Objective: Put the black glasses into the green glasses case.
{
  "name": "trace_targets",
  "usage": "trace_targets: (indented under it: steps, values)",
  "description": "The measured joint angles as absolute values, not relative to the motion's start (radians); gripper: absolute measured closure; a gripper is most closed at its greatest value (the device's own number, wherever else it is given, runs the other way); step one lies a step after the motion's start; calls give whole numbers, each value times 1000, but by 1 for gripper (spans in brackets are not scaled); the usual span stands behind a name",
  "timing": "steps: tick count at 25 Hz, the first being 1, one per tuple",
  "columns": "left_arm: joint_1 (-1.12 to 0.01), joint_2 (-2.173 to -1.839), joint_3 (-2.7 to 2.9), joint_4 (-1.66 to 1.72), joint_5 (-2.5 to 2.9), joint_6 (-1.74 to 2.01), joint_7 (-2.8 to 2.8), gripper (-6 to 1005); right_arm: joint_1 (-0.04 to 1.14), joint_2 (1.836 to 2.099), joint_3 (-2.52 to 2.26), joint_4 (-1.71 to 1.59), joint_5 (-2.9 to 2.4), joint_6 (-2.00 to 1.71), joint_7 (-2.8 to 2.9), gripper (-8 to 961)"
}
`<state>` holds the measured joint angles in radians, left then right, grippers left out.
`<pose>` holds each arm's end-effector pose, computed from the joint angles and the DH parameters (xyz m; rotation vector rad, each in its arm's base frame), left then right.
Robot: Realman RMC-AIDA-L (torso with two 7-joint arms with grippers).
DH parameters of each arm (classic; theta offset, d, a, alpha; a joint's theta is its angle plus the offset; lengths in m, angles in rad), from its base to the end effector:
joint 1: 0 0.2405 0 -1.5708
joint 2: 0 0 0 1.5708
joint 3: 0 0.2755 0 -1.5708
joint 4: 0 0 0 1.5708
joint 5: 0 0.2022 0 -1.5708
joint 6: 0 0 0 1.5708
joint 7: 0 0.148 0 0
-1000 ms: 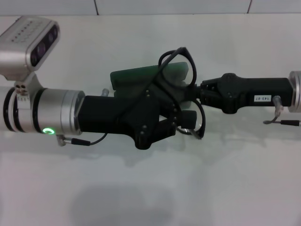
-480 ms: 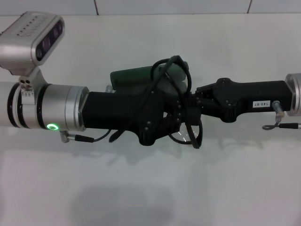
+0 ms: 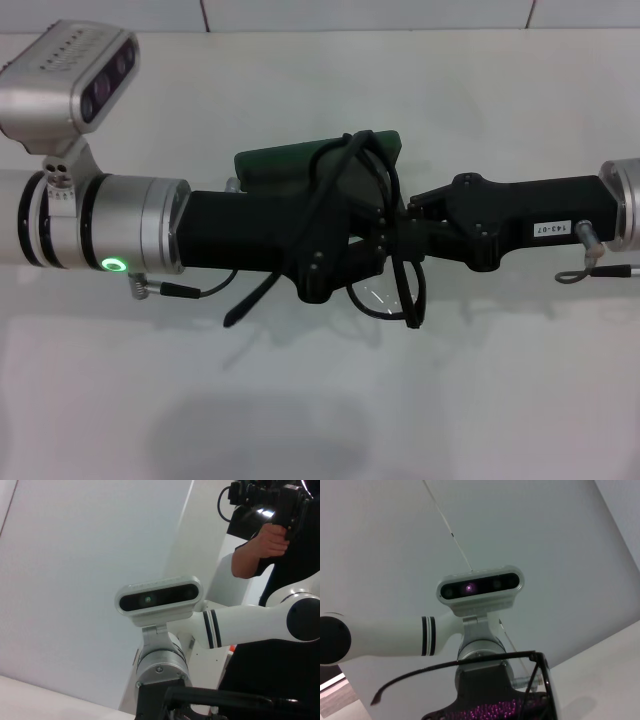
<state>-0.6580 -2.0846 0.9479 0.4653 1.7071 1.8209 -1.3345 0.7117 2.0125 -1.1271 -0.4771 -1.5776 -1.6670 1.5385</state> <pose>-0.1869 0.3076 -0.0435 2.7307 0.3877 1.0927 0.1803 0.3409 -0.0360 2.7806 -0.5951 -0.9288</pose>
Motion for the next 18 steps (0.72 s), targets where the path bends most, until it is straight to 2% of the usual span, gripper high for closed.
trace_targets:
  steps: [7,10,14,18]
  values:
    - [-656,-2084,948,468,1707,1821,-1336,992,700,2012,-1109,-477,-1573,-1643,1539,886]
    - [-649,-2082,946,468,1705,1823,-1336,992,684,2003,-1044,-474,-1572,-1617,1540,886]
    - [-647,-2079,945,463,1700,1826,-1336,991,649,1974,-953,-477,-1574,-1599,1538,886]
    - [-646,-2075,945,462,1698,1832,-1337,990,605,1918,-919,-479,-1573,-1610,1537,886]
